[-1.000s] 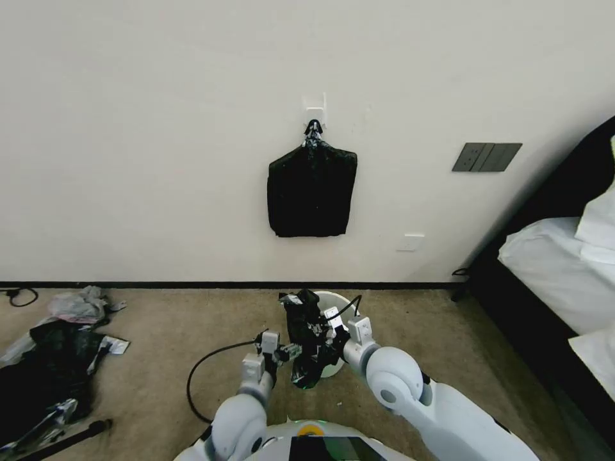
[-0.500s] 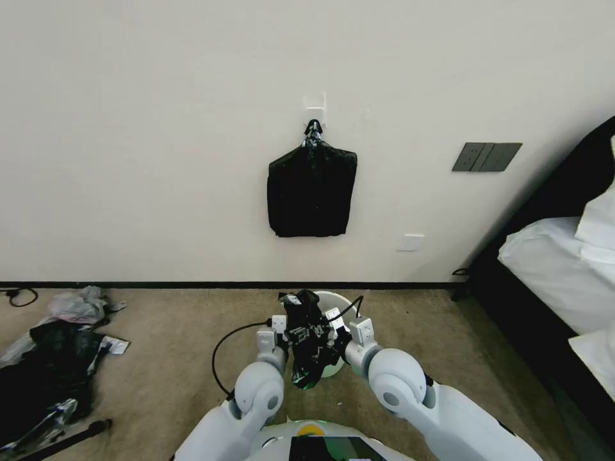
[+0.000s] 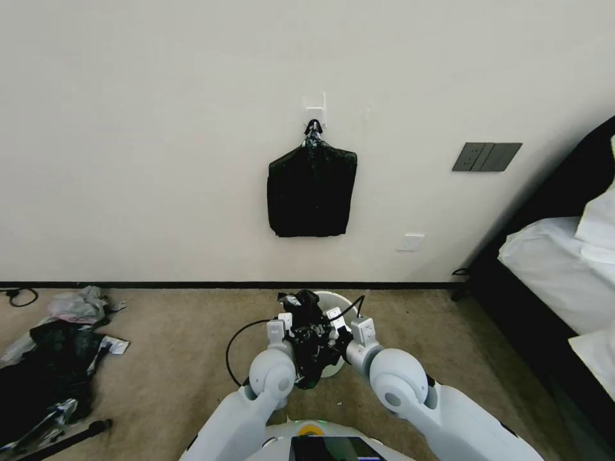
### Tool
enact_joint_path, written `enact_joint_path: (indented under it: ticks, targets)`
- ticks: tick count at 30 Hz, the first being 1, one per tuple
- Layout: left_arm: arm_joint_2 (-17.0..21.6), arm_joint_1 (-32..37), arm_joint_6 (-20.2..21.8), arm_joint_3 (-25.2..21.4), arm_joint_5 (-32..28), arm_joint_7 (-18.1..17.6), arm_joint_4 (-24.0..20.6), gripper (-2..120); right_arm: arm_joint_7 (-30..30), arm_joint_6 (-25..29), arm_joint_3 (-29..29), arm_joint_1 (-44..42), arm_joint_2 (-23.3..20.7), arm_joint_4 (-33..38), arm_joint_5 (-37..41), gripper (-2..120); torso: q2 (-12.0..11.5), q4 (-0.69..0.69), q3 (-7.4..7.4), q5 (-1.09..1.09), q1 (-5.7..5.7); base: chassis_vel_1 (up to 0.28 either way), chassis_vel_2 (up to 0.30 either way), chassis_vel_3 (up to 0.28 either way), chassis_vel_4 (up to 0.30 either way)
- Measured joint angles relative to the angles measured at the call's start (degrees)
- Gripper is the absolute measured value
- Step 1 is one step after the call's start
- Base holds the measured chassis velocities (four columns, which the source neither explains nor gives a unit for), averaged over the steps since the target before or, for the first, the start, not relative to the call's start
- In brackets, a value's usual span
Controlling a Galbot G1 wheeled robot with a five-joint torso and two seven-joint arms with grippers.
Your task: Place a trash bag onto the trash bin.
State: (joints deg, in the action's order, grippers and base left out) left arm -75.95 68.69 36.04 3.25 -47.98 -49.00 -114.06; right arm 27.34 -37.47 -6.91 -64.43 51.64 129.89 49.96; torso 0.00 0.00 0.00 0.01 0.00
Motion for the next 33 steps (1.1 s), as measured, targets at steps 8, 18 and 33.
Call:
enact_joint_path:
  ticks: [8,18,33]
  targets:
    - [-0.97,-1.11,0.22,0.66,-2.26,-2.09,1.11,69,0.25,0.04,0.73,-0.27,-0.13,0.24,0.34,0,0.0,0.0,0.0,0.0,0.0,0.0,0.0,0.0,0.0]
    - [-1.3,-1.84,0.06,0.23,-7.29,-5.35,1.55,31,0.3,0.06,0.94,-0.54,-0.14,0.42,0.59,0,0.0,0.0,0.0,0.0,0.0,0.0,0.0,0.0,0.0]
    - [1.41,0.17,-3.59,-1.72,-7.13,-3.38,-1.38,1,0.77,0.43,2.57,-0.95,-0.09,1.22,0.88,0,0.0,0.0,0.0,-0.01,0.0,0.0,0.0,0.0,0.0]
